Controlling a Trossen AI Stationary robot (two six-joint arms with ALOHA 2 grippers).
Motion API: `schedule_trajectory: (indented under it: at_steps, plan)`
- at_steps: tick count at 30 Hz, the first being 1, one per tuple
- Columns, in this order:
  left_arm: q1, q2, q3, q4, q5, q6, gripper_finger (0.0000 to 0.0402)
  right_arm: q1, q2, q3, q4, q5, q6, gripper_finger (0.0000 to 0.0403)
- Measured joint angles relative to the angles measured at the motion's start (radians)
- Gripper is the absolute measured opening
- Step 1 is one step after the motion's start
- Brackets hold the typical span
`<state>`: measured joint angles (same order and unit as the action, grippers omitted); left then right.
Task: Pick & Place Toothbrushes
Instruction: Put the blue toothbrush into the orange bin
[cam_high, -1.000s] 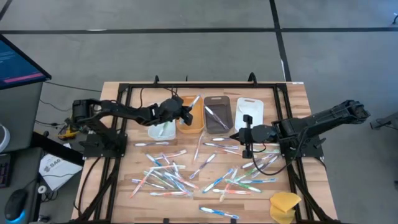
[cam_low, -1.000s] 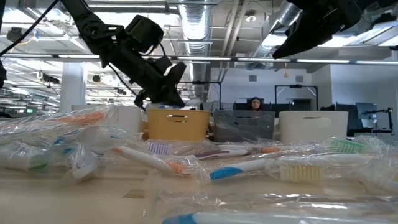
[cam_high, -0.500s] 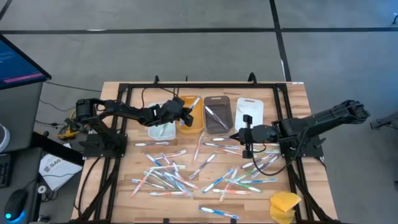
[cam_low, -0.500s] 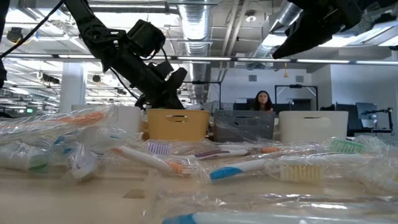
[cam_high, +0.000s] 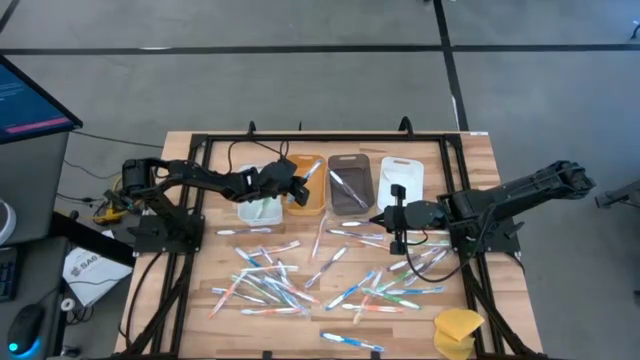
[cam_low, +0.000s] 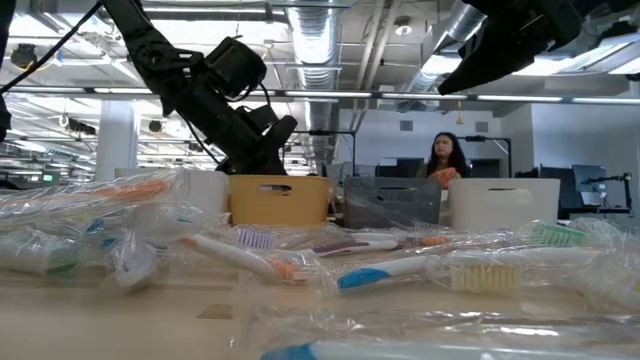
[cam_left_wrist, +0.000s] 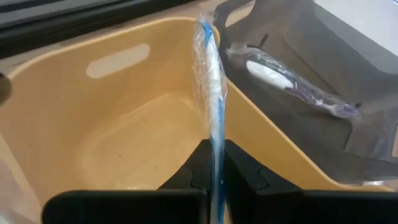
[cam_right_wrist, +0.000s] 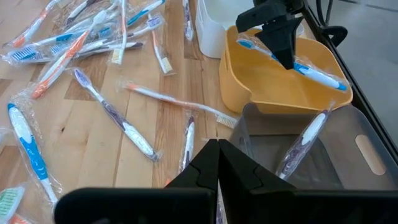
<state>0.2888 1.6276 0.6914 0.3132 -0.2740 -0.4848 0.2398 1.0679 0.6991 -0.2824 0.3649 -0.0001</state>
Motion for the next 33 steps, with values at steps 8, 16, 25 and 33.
schedule_trajectory:
  at_steps: [8,16,25,33]
  plan:
    - [0.021,0.001,0.0,0.001,0.082,-0.003,0.002,0.0,0.0,0.0,0.0,0.0,-0.004,0.0001]
    - [0.023,0.004,0.0,-0.02,0.09,-0.026,0.0025,-0.001,0.0,0.0,0.0,0.0,-0.004,0.0001]
    - [0.025,0.004,0.0,-0.02,0.09,-0.056,0.0027,-0.001,0.0,0.0,0.0,0.0,-0.008,0.0001]
    - [0.025,0.004,0.0,-0.02,0.09,-0.075,0.0041,0.0,0.0,0.0,0.0,0.0,-0.008,0.0001]
